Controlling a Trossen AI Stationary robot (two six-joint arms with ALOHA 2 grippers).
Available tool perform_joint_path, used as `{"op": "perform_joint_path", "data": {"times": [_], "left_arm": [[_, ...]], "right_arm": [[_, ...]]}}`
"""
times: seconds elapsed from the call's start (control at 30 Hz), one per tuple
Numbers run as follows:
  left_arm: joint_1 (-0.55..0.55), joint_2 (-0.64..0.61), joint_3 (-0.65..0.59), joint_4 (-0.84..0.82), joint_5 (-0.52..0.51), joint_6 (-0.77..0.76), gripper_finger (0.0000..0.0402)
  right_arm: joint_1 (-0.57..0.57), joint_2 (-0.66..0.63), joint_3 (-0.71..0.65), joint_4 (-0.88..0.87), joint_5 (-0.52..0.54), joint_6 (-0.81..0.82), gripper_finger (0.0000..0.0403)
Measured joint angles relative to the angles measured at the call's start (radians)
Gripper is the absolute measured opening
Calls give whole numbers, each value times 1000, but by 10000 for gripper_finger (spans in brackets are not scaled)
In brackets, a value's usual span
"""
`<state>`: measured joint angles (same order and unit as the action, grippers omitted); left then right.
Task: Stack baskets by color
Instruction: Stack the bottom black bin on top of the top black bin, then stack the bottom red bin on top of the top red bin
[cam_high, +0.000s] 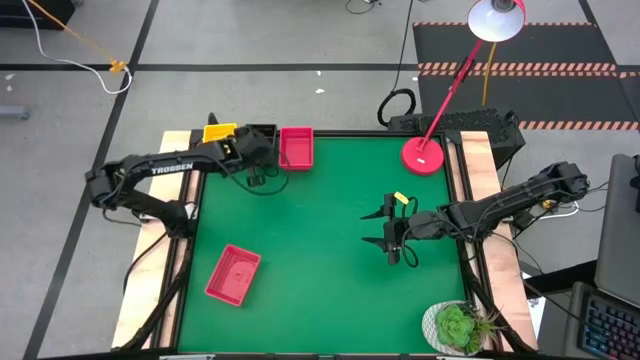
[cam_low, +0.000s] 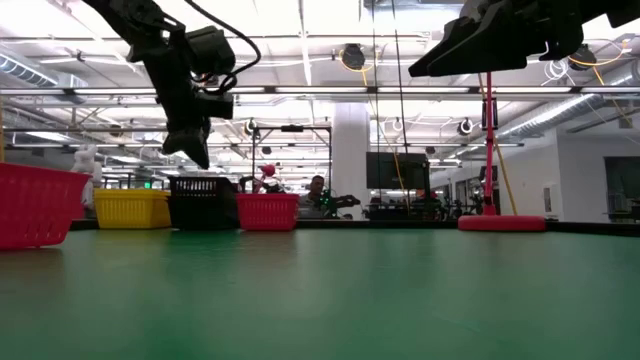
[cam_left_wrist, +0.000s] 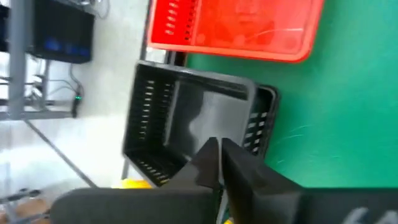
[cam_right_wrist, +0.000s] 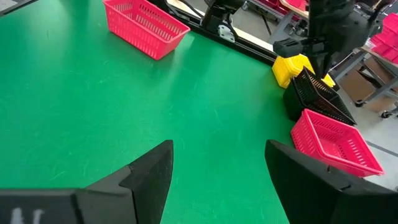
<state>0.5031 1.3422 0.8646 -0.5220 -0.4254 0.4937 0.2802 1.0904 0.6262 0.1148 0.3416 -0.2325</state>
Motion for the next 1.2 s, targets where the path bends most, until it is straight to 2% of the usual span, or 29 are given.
{"op": "perform_joint_path", "data": {"times": [0.07,0.3,0.47,0.67,0.8,0.9,1.07,1.2], "left_arm": [[7,6,-1,-7,26,-14,6],[15,20,-28,1,28,-24,16],[17,19,-55,7,23,-44,4],[19,19,-77,58,15,-52,15],[16,13,-77,63,15,-71,8],[-9,-6,-67,48,14,-183,4],[-111,-86,-18,-77,24,-474,13],[-265,-172,-12,-109,131,-588,4]], "right_arm": [[0,0,0,0,0,0,249],[0,0,0,0,0,0,249],[0,0,0,0,0,0,249],[0,0,0,-1,0,-4,249],[0,0,0,0,0,-4,249],[0,0,0,0,0,-4,249],[0,0,0,-6,0,-7,249],[0,0,0,-18,3,1,249]]}}
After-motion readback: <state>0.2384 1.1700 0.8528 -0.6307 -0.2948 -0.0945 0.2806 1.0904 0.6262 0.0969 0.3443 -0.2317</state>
